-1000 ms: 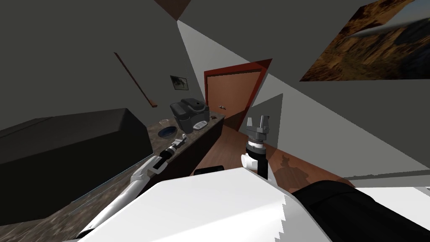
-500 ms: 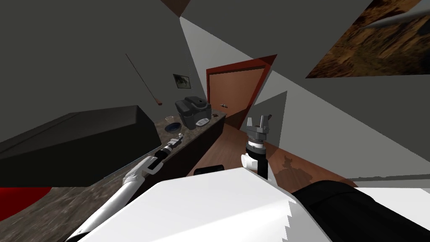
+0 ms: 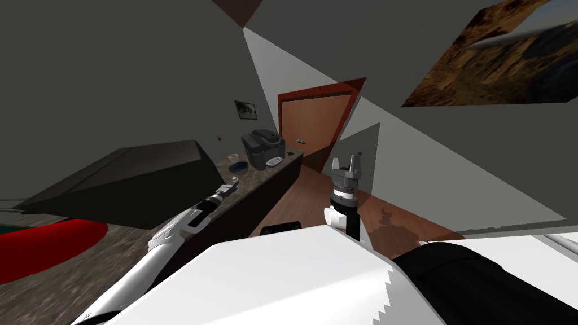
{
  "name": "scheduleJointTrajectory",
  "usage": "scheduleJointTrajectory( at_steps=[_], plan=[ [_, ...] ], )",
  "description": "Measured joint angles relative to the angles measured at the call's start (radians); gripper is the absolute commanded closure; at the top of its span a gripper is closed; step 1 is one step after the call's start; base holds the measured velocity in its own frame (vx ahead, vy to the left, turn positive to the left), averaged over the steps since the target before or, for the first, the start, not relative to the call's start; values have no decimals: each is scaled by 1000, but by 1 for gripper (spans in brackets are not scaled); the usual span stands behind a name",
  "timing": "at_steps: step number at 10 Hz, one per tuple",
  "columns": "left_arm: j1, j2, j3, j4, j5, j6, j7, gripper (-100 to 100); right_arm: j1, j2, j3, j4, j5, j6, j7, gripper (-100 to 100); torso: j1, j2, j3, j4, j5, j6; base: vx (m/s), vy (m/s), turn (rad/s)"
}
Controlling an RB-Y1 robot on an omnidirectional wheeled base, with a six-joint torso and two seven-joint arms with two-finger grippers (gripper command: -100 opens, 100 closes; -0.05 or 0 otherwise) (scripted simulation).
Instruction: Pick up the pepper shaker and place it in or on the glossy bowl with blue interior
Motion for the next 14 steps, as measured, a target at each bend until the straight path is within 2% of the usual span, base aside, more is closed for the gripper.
scheduleJointTrajectory(
  at_steps=[2, 3, 6, 9, 11, 14],
  plan=[
    [-18, 32, 22, 28, 8, 6, 27, 100, 0, 0, 0, 0, 0, 0, 0, 0, 2, -5, -3, -1, 1, 1, -40, 119, -213],
    [-28, 51, 22, 41, 18, 12, 39, 100, 0, 0, 0, 0, 0, 0, 0, 0, 2, -8, -5, -1, 0, 2, -14, 101, -236],
    [-45, 108, 18, 60, 49, 33, 78, 100, 0, 0, 0, 0, 0, 0, 0, 0, 3, -16, -8, -1, -2, 3, 17, 76, -223],
    [-84, 177, 5, 114, 93, 48, 115, 100, 0, 0, 0, 0, 0, 0, 0, 0, 12, -22, -10, 1, -3, 3, 34, 116, -293],
    [-124, 220, -4, 170, 119, 47, 138, 100, 0, 0, 0, 0, 0, 0, 0, 0, 16, -24, -11, 1, -4, 0, 28, 99, -211],
    [-134, 264, -12, 186, 152, 69, 161, 100, 0, 0, 0, 0, 0, 0, 0, 0, 18, -23, -10, 2, -4, -3, 19, 71, -185]
  ],
)
